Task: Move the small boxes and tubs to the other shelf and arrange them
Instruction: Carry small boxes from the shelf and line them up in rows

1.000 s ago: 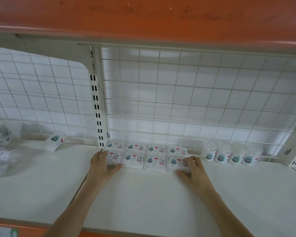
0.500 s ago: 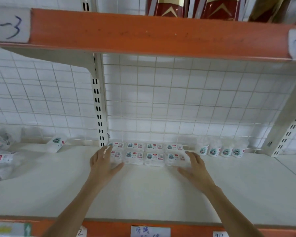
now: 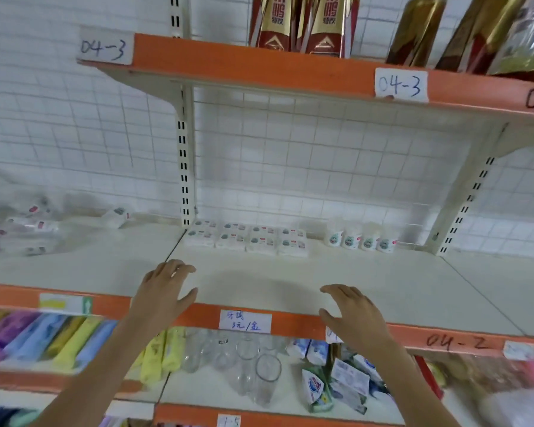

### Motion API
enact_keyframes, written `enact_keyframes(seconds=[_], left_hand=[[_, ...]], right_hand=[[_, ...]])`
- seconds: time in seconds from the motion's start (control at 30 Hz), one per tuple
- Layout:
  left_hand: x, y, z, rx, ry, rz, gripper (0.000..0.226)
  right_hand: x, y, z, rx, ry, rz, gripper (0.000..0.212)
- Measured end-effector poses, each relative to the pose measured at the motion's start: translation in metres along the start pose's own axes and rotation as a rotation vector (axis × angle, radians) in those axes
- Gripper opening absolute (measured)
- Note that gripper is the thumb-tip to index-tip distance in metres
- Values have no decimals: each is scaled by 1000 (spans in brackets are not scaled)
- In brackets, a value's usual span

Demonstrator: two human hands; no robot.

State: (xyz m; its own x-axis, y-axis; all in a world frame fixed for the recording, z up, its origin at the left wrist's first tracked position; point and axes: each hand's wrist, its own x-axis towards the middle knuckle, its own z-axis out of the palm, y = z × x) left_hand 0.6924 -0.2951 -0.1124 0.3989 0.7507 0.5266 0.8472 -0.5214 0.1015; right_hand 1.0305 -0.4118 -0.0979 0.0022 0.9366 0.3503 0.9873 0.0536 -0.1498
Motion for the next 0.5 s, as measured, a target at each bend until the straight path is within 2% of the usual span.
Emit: enact_keyframes(seconds=[0.1,0.27,0.4,0.5], left_hand=[[-47,16,-19,15,15,-40,42],[-133,19,-51,43,-64,-129,35],[-206,-9,-96,82,-96,-325,42],[-260,-36,-137,49,-70,-564,49]], right_hand=[[-30,-11,0,-4,3,-84,37],[-64,-67,12,74,-101,-197,42],[-70,-132,24,155,-157,-322,38],[-66,-188,37,242,-233,-427,41]])
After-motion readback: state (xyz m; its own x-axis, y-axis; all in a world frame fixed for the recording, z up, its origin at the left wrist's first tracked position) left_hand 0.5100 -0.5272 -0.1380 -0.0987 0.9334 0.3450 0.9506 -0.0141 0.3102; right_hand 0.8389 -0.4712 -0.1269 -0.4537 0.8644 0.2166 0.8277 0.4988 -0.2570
